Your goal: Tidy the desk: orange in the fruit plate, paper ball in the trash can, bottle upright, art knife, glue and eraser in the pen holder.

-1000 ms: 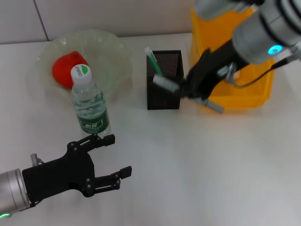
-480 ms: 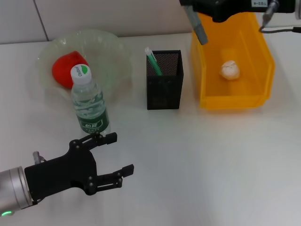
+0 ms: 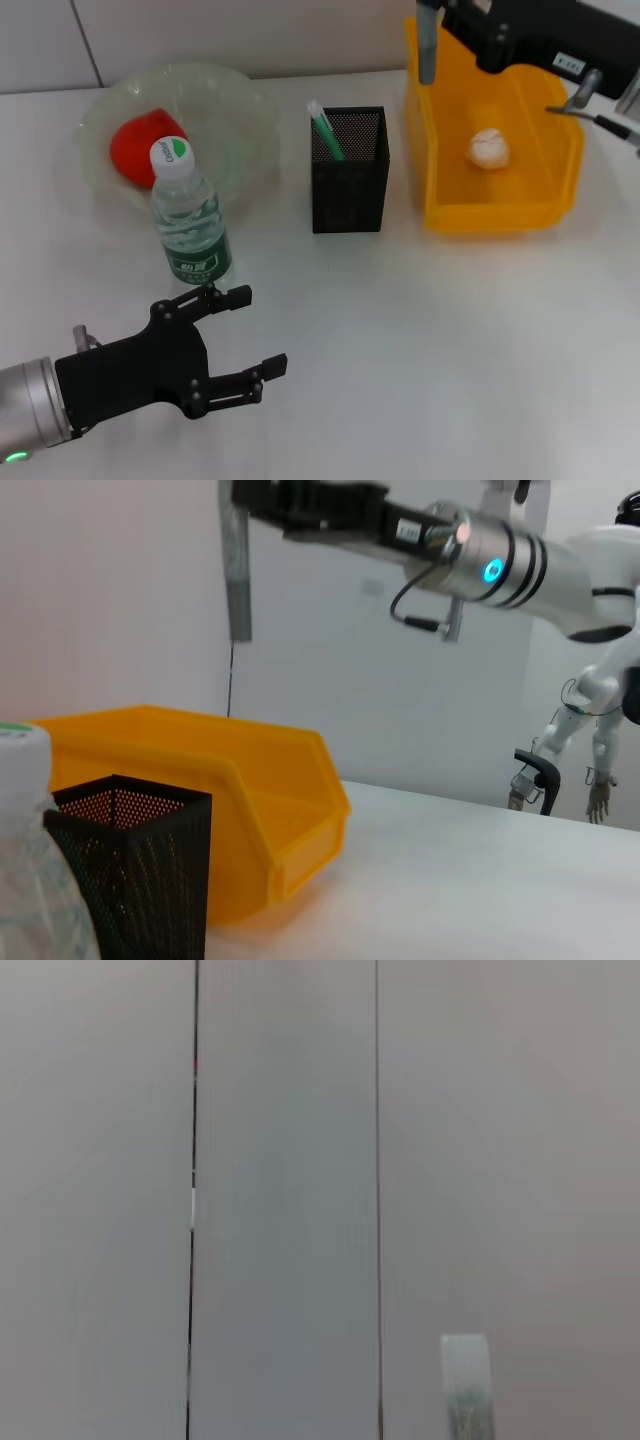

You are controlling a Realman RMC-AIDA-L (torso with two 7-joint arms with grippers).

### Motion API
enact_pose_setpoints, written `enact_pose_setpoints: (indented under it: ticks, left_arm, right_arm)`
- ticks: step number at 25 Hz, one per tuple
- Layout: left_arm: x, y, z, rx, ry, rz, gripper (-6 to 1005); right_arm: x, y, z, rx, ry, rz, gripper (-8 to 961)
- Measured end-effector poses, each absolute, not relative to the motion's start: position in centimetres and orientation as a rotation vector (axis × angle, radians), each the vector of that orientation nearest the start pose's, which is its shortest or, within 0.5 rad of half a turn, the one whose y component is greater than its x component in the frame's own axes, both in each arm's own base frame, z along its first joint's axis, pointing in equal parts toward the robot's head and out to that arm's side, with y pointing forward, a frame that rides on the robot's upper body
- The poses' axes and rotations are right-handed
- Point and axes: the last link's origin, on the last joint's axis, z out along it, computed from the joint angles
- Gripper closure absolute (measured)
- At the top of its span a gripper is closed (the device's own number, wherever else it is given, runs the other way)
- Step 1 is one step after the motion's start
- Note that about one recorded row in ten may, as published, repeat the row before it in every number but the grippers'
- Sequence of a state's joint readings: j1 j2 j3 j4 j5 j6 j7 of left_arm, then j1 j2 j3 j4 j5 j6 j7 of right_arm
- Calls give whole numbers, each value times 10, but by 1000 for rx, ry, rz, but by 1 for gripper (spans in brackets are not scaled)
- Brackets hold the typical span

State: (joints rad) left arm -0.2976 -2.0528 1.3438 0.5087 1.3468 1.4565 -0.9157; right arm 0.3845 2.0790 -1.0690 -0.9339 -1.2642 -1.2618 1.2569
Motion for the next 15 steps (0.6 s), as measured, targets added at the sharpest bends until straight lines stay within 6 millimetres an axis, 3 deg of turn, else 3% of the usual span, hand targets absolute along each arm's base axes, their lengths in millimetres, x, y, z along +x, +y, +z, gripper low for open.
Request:
enact_pose_setpoints:
  ticks: [7,15]
  left_arm:
    - [-277,257,-56,-2721,-331,-874,133]
    - [-276,255,-56,-2721,-322,-881,133]
  right_arm:
    - [213,375,24,-2265,339,1064,818]
    - [213,386,12,-2157,480,1192,819]
